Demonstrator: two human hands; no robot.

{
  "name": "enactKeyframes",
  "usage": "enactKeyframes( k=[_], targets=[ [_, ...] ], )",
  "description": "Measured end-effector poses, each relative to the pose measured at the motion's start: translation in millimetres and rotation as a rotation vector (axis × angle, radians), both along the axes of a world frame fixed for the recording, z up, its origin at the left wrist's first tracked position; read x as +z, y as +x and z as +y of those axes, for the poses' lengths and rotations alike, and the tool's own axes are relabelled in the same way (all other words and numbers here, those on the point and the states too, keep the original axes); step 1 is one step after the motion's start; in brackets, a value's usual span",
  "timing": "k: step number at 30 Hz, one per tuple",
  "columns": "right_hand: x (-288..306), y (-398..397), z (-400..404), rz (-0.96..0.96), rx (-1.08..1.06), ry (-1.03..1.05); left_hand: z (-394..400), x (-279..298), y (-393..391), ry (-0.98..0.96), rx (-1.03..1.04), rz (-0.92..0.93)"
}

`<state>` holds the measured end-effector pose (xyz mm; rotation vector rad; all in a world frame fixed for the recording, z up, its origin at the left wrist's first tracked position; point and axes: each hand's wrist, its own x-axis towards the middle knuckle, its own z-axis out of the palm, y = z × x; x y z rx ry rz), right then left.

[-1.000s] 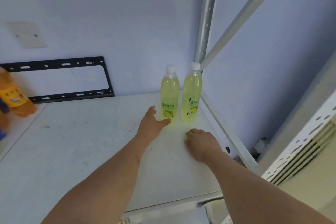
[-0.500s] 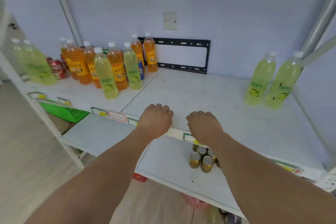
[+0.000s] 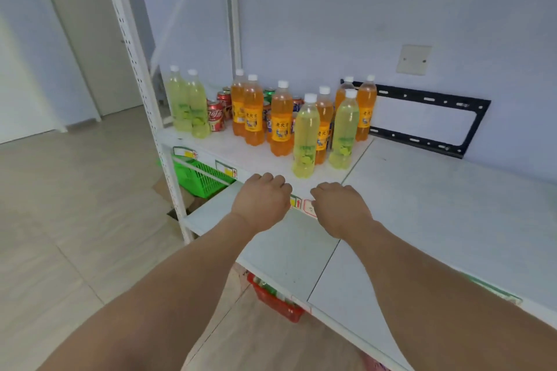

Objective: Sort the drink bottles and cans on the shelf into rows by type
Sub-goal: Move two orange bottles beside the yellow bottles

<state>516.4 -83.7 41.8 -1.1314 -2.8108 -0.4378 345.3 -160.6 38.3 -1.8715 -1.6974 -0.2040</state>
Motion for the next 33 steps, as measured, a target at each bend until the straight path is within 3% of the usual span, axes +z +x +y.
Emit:
enactKeyframes(
  k=[8, 11, 18, 23, 28, 33],
  targets=[
    [1, -129, 19, 0.161, -0.02, -0.169, 11, 0, -121, 0.008, 0.074, -0.142],
    [-3, -171, 41, 0.321, -0.088, -0.281, 31, -7, -162, 0.0, 0.152, -0.259],
    [-10, -263, 132, 0.88, -0.186, -0.373, 136, -6, -256, -0.033, 0.328, -0.874],
    [7, -308, 183, 1.193, -0.171, -0.485, 203, -7, -298, -0.096, 0.193, -1.209],
    [13, -341, 221, 1.321, -0.309, -0.522, 262, -3, -323, -0.136, -0.017, -1.521],
    [-1, -358, 240, 1.326, -0.497, -0.51, 313, -15, -330, -0.155, -0.201, -1.633]
  ],
)
